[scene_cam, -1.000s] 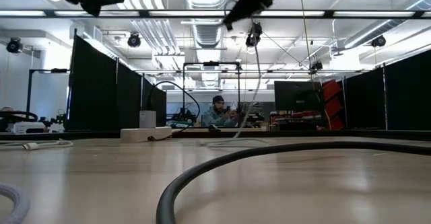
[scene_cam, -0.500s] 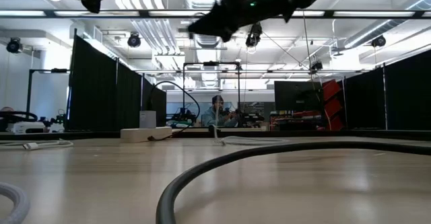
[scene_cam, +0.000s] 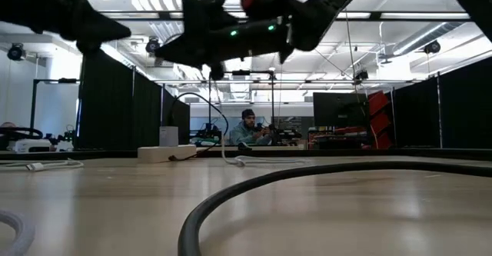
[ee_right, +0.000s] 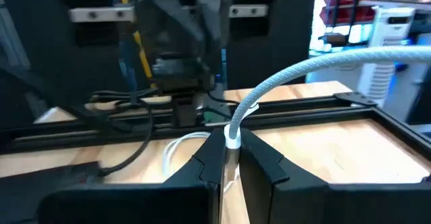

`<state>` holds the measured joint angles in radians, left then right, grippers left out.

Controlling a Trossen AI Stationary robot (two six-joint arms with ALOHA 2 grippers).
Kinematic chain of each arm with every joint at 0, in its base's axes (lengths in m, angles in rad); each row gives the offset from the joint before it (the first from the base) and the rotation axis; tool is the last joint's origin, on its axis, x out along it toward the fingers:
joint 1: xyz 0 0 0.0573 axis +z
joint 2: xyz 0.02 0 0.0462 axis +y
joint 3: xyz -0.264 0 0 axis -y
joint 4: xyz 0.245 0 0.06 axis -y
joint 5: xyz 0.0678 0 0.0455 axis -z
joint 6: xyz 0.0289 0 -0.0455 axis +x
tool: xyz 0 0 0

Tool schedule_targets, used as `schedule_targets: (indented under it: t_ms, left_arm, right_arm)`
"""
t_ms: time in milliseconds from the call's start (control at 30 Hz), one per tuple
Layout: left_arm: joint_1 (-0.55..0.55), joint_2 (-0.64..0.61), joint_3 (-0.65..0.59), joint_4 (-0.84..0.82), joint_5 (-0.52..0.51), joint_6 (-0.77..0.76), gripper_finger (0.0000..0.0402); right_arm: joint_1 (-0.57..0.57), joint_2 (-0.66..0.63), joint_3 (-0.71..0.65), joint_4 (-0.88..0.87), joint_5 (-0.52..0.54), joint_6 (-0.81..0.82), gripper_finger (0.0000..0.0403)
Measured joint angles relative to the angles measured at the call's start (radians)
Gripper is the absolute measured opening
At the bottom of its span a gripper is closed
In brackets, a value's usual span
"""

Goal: Plug in charger cables
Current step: Insert the top white charger cable into the top white outlet extension

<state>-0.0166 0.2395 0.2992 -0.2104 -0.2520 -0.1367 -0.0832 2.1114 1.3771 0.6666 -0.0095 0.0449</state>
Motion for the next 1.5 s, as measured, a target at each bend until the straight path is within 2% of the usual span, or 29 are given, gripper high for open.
schedule_targets:
  t_ms: [133,267,600,767,867,1067,1333,1500]
  left_arm:
    - [-0.004,-0.022,-0.004,0.002,0.0,-0.003,0.0025]
    - [-0.005,-0.057,-0.004,0.003,0.0,0.026,0.0025]
    - [-0.004,-0.11,-0.023,-0.018,0.0,0.064,0.0025]
    - [-0.004,-0.122,-0.039,-0.031,0.007,0.063,0.0025]
    - [-0.004,-0.124,-0.045,-0.033,0.008,0.064,0.0025]
    - [-0.004,-0.124,-0.053,-0.033,0.008,0.07,0.0025]
    - [-0.004,-0.124,-0.053,-0.042,0.014,0.071,0.0025]
    - [-0.004,-0.123,-0.054,-0.046,0.03,0.072,0.0025]
  right_arm:
    - [0.0,0.071,0.032,0.031,0.123,0.027,0.0016]
    - [0.0,0.179,0.07,0.149,0.127,0.087,0.0016]
    - [-0.024,0.375,0.262,0.127,0.199,0.06,0.0016]
    - [-0.048,0.379,0.266,0.065,0.265,0.075,0.0016]
    - [-0.051,0.379,0.276,0.048,0.255,0.086,0.0016]
    - [-0.06,0.379,0.324,-0.11,0.245,0.038,0.0016]
    - [-0.076,0.378,0.345,-0.115,0.254,0.014,0.0016]
    - [-0.083,0.424,0.353,-0.091,0.255,0.022,0.0016]
